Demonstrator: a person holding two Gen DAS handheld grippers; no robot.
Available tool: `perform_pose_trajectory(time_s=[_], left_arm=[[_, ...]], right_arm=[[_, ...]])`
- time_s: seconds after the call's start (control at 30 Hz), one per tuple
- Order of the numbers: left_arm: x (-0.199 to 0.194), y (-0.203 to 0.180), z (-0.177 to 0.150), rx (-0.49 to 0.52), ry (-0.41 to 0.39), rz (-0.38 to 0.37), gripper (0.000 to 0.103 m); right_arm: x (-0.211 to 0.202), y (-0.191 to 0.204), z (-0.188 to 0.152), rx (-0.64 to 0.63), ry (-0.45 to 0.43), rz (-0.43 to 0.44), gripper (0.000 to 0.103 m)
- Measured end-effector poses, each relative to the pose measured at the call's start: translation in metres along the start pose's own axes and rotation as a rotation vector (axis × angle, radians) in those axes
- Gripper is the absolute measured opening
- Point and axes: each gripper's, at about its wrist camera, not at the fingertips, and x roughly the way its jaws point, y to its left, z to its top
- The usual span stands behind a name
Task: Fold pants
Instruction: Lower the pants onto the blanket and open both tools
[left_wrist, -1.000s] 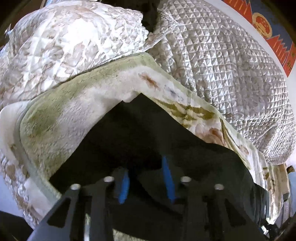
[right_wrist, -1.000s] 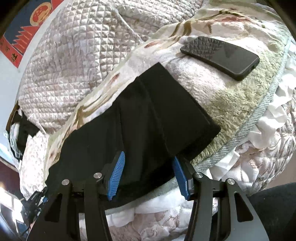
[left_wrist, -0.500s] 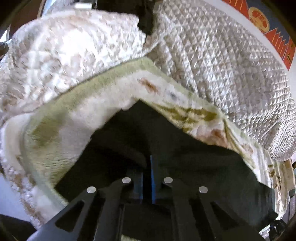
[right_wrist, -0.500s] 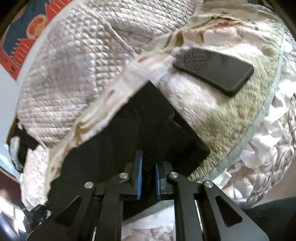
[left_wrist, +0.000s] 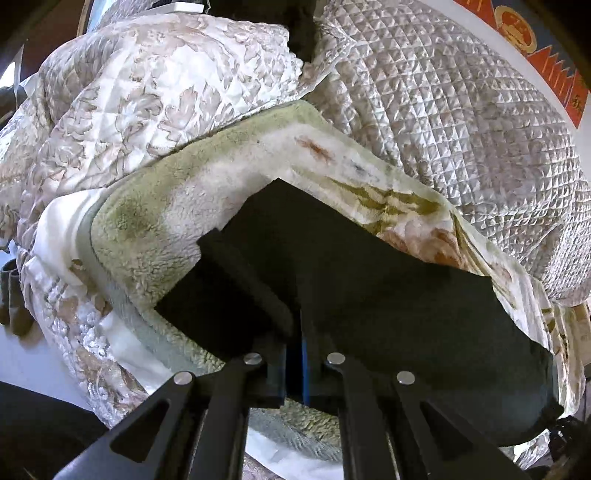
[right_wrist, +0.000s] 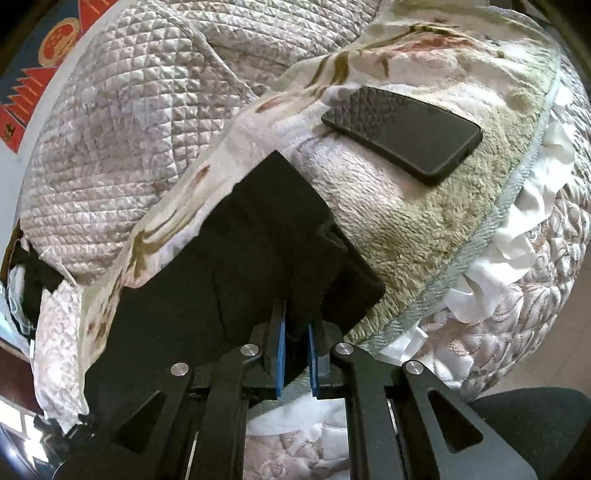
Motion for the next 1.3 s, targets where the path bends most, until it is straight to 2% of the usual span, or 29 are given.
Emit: perform_pose_trajectory(time_s=[0.13,0.2,0.27,0.33,0.4,0.43,0.5,0.57,0.6,0.67,0.7,0.73,0.83,1.0,1.13,1.2,1.23,1.3], left_arm=[[-0.009,0.006,0.001,-0.006,-0.017,0.046,0.008],[-0.015,0.016,0.007,-0.049,-0.033,0.065,0.009],[-0.023,0.024,0.015,-0.067,-0.06,0.104,0.009],[-0.031,0.025,0.024,-0.06,-0.101,0.13,0.013],[-0.034,0.018,0.031,-0.041,-0.125,0.107,0.028],[-0.033,0.011,0.034,-0.02,-0.126,0.078,0.03],[-0.025,-0.006,0.035,0.027,-0.108,0.009,0.034],[-0.008,-0.025,0.03,0.093,-0.047,-0.063,0.037],[0.004,-0.03,0.024,0.114,-0.011,-0.07,0.037],[0.025,-0.031,0.014,0.13,0.07,-0.008,0.037],[0.03,-0.028,0.011,0.129,0.085,0.006,0.035],[0.026,-0.026,0.01,0.134,0.062,-0.001,0.035],[0.018,-0.027,0.018,0.15,0.026,0.062,0.036],[0.03,-0.046,0.041,0.19,0.021,0.001,0.036],[0.054,-0.066,0.056,0.248,0.016,-0.003,0.04],[0.07,-0.059,0.059,0.235,0.036,0.07,0.04],[0.077,-0.05,0.059,0.212,0.048,0.086,0.04],[0.078,-0.044,0.059,0.207,0.007,0.082,0.04]], right_arm=[[-0.005,0.002,-0.002,-0.018,-0.015,-0.027,0.011],[-0.011,0.004,-0.001,-0.023,-0.022,-0.046,0.024],[-0.026,0.006,0.001,-0.038,-0.094,-0.122,0.027],[-0.042,0.01,0.003,-0.058,-0.187,-0.177,0.029],[-0.053,0.018,0.006,-0.104,-0.253,-0.197,0.029],[-0.051,0.024,0.006,-0.138,-0.256,-0.179,0.029],[-0.041,0.037,0.005,-0.208,-0.215,-0.132,0.029],[-0.02,0.051,-0.002,-0.289,-0.139,-0.081,0.029],[-0.01,0.055,-0.007,-0.32,-0.107,-0.086,0.029],[0.01,0.052,-0.013,-0.346,-0.034,-0.143,0.029],[0.02,0.043,-0.015,-0.325,0.003,-0.158,0.029],[0.021,0.036,-0.014,-0.3,0.006,-0.133,0.028],[0.009,0.043,-0.005,-0.329,-0.061,-0.135,0.029],[0.031,0.072,0.026,-0.407,-0.07,-0.091,0.029],[0.063,0.078,0.051,-0.448,-0.065,-0.162,0.029],[0.078,0.069,0.062,-0.421,-0.073,-0.225,0.029],[0.081,0.064,0.066,-0.404,-0.076,-0.226,0.031],[0.082,0.053,0.069,-0.366,-0.082,-0.215,0.035]])
